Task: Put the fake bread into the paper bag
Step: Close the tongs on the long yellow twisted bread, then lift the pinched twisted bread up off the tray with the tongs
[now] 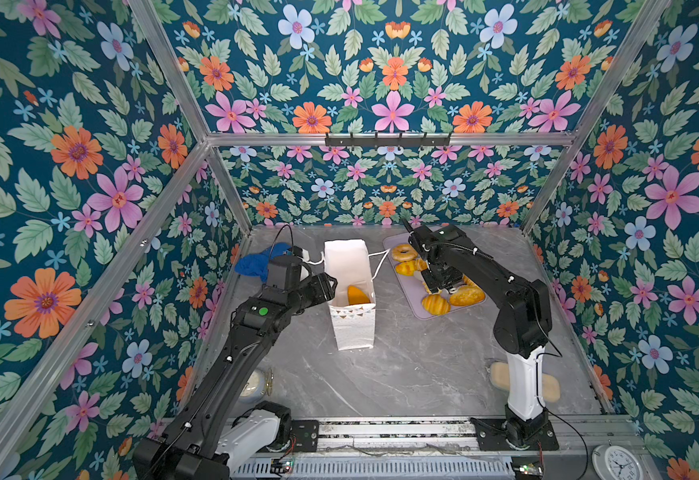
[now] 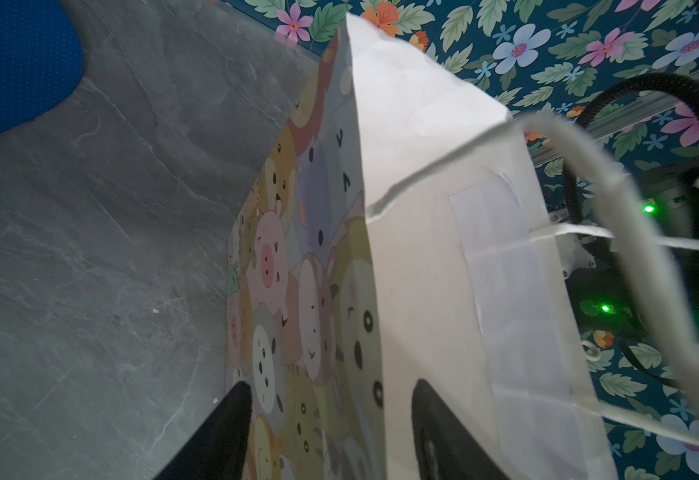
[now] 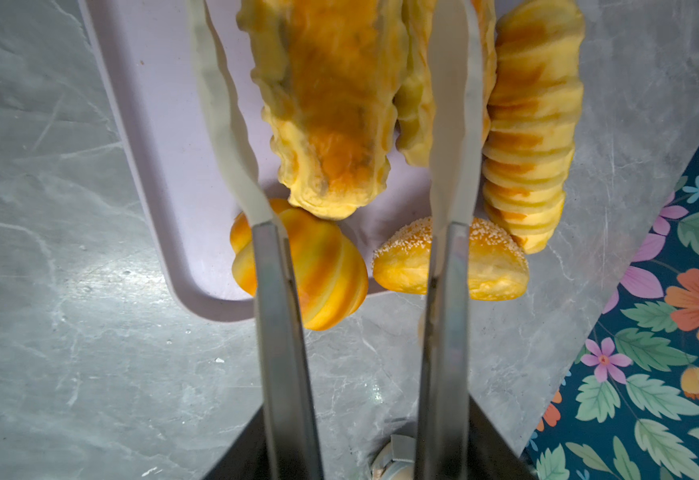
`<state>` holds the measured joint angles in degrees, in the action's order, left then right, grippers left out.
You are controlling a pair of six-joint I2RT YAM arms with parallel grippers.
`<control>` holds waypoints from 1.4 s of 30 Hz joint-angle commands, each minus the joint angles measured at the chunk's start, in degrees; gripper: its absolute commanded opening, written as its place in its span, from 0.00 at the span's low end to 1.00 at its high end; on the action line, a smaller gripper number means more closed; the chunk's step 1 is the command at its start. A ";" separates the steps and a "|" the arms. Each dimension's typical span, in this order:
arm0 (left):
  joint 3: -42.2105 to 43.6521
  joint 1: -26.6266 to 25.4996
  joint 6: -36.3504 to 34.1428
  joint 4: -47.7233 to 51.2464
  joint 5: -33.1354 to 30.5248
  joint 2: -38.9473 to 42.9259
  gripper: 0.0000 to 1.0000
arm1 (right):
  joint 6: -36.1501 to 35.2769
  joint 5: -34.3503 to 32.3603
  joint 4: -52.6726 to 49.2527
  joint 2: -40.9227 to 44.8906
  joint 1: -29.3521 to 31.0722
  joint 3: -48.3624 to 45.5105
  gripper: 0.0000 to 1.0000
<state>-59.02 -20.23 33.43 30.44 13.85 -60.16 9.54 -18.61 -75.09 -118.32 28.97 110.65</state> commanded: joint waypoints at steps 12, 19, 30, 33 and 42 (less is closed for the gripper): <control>-0.37 0.01 -0.49 -0.44 -0.14 0.14 0.64 | -0.80 -1.41 -0.06 -0.82 0.01 0.36 0.47; -0.74 -0.05 -0.47 -0.20 -0.10 0.21 0.66 | -0.31 -1.34 0.55 1.18 0.03 -0.39 0.41; -1.61 0.01 -0.43 0.59 -0.32 0.89 0.69 | 0.39 -0.17 1.39 4.97 0.01 -1.22 0.38; -1.82 -0.05 -0.32 0.76 -0.31 1.08 0.68 | 0.39 0.80 1.86 6.22 -0.05 -1.53 0.37; -2.94 0.01 -0.12 1.47 -0.36 1.12 0.57 | 1.09 3.96 3.26 10.94 -0.65 -2.41 0.36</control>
<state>-61.47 -20.23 33.15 31.57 13.67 -59.05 10.20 -15.70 -72.36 -108.71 28.49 108.36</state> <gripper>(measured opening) 0.575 0.364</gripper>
